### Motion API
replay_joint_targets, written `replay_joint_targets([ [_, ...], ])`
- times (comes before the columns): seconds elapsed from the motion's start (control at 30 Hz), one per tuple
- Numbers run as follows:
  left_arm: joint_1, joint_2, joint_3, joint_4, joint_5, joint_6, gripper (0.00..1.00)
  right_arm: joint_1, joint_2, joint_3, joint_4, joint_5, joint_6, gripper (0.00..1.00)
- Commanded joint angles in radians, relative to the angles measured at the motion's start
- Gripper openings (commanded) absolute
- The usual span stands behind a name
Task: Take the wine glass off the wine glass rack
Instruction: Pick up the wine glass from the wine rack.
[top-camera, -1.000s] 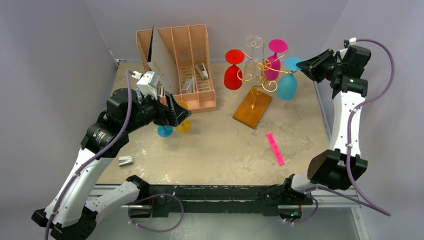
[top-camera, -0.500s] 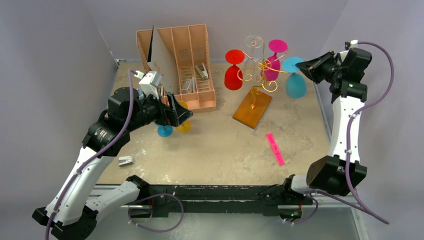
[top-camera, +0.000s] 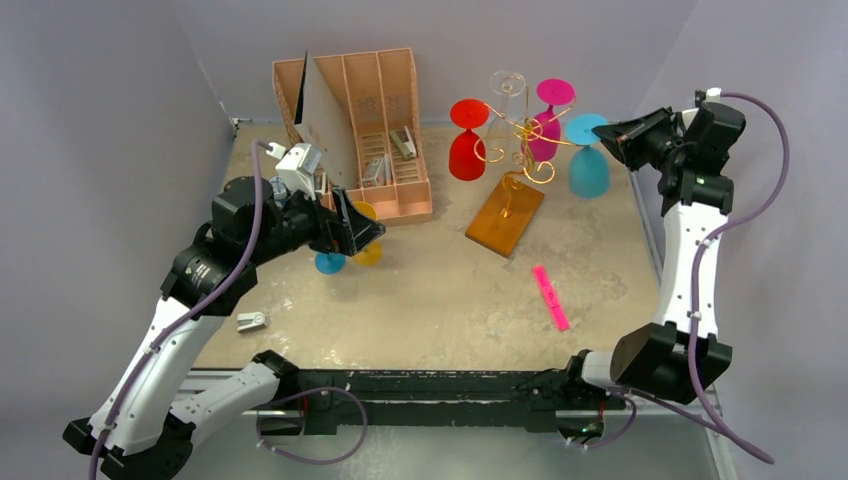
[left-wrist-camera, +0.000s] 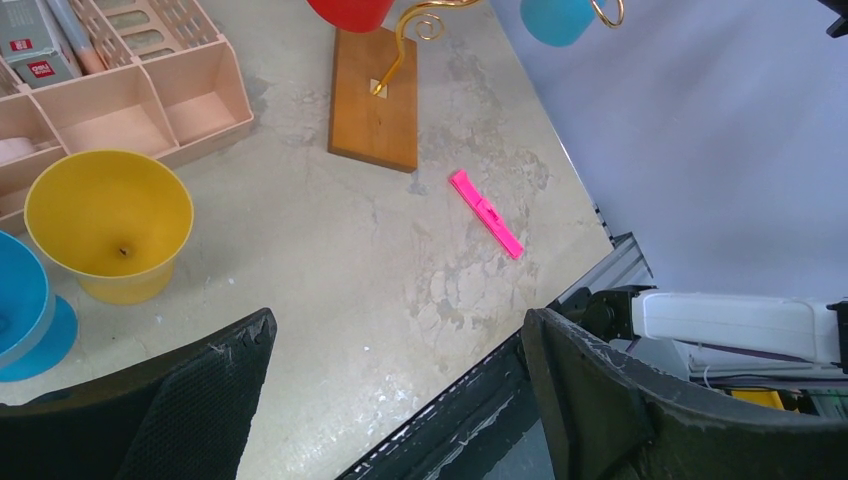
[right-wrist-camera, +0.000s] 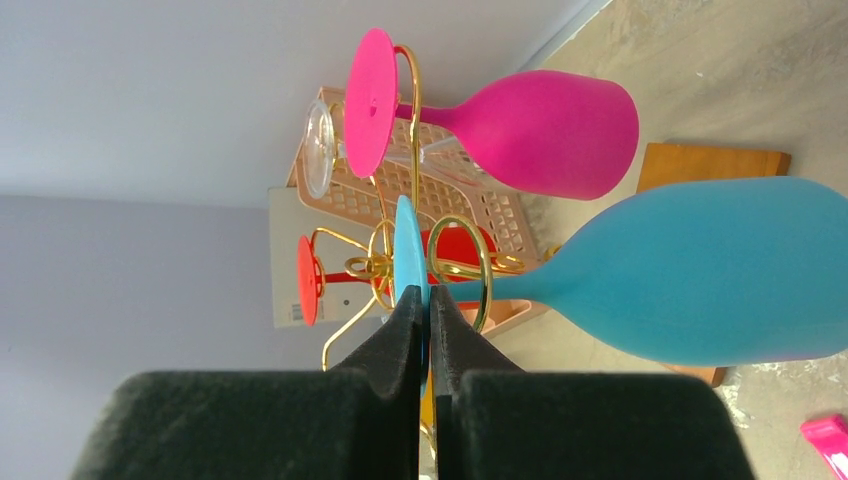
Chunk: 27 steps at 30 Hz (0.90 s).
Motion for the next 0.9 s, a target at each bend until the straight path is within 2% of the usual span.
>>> replay_joint_targets([
  [0.0,0.004,-0.013,0.017,0.014,0.021,-0.01,0.92,-0.003,-0.036,0.005,0.014,0.006,-0.005,0.0],
  [0.23,0.004,-0.017,0.003,0.028,0.007,-0.011,0.92,-0.003,-0.069,-0.006,-0.052,0.042,-0.078,0.0],
  [0.73,0.004,0.001,0.003,0.015,0.002,-0.006,0.92,-0.003,-0.041,-0.015,0.029,-0.111,0.004,0.0],
  [0.87,0.005,0.013,0.006,0.015,0.007,-0.008,0.92,0.001,-0.01,0.016,0.051,-0.093,-0.054,0.0],
])
